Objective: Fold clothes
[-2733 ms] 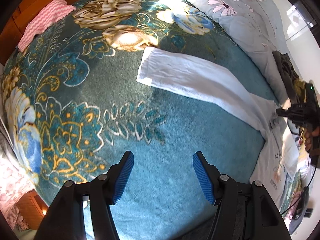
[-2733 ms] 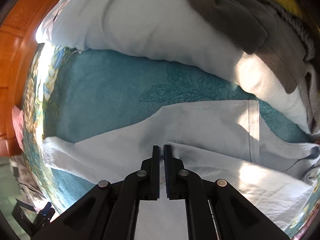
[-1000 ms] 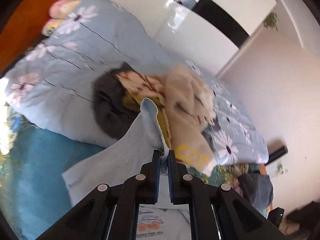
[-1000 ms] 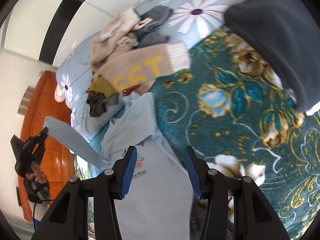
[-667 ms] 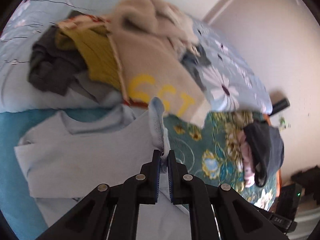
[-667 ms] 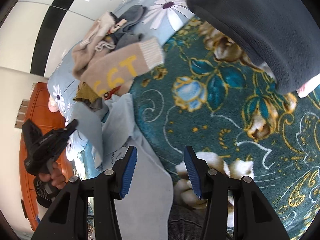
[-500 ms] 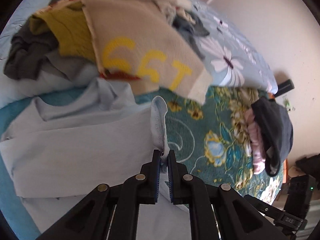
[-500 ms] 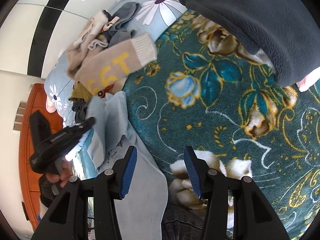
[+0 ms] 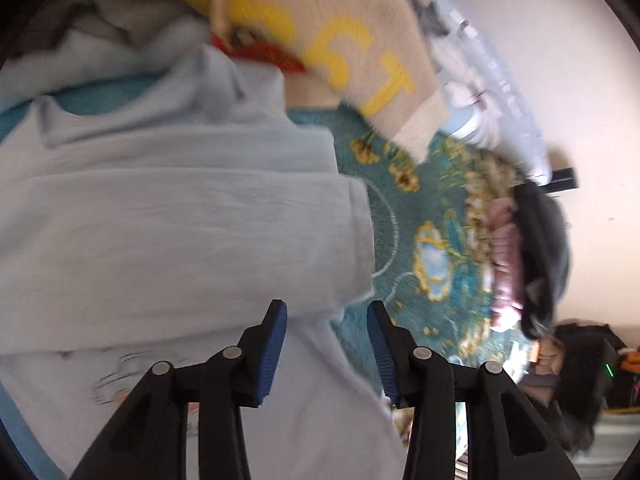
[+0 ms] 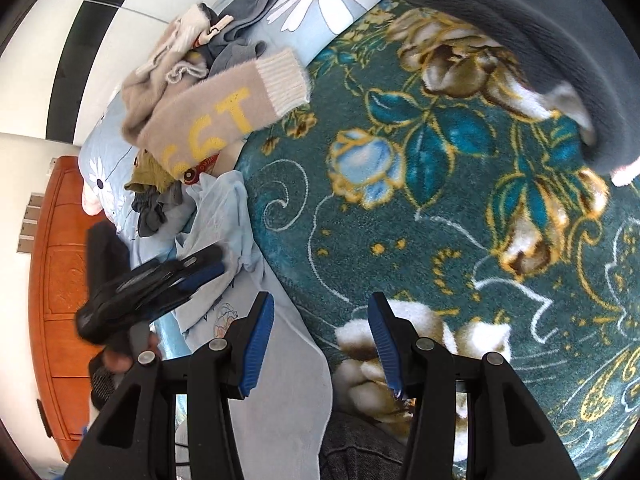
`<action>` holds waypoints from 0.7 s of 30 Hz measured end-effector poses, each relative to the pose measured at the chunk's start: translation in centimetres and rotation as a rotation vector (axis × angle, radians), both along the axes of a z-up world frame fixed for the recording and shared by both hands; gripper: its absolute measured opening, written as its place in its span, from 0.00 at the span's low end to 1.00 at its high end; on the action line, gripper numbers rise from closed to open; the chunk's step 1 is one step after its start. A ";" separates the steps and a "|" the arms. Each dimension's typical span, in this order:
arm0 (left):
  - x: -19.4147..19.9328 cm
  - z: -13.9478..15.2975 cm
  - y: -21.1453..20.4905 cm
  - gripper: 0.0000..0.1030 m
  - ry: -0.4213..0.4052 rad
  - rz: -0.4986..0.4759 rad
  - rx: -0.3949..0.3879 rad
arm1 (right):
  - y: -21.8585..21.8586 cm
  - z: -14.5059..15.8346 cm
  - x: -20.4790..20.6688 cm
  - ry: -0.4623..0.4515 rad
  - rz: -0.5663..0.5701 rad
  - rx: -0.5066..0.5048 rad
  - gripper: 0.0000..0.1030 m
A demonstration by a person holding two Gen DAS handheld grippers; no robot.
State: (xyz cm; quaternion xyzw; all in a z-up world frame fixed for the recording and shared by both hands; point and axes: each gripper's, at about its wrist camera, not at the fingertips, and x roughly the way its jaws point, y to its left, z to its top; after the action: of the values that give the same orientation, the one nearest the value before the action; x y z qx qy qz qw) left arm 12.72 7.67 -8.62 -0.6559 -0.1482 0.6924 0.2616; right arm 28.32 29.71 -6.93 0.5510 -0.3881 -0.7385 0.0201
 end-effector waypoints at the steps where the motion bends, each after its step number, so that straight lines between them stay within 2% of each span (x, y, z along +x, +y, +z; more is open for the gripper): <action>1: 0.2 0.8 -1.7 0.50 0.027 0.011 0.010 | -0.1 0.0 -0.4 0.002 0.005 0.002 0.49; 3: -0.1 2.1 -6.2 0.55 0.088 0.071 -0.030 | -0.5 0.1 -1.4 0.007 0.015 0.007 0.49; 6: -0.8 2.4 -14.9 0.56 0.133 0.242 -0.147 | -1.3 0.3 -3.2 0.021 0.037 0.011 0.49; 9: -1.5 0.7 -23.3 0.56 0.071 0.466 -0.170 | -2.6 0.4 -5.7 0.049 0.070 0.006 0.49; 11: -1.7 -0.5 -26.8 0.54 0.049 0.535 -0.165 | -3.4 0.2 -7.6 0.064 0.089 0.002 0.49; 14: -2.1 -2.2 -28.3 0.54 0.029 0.542 -0.105 | -4.8 -0.6 -10.9 0.078 0.110 -0.009 0.49; 18: -2.8 -4.3 -28.6 0.54 0.008 0.544 -0.004 | -6.0 -2.2 -14.5 0.047 0.119 -0.021 0.49; 21: -3.9 -5.1 -28.3 0.54 -0.002 0.530 0.009 | -6.8 -3.8 -16.5 0.010 0.125 -0.029 0.49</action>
State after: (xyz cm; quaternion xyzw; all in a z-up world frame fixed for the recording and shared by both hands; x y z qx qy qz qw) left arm 8.86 -20.61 -13.73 -0.5939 -0.3180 0.7353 0.0737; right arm 11.87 22.87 -10.76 0.5702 -0.3637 -0.7327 0.0759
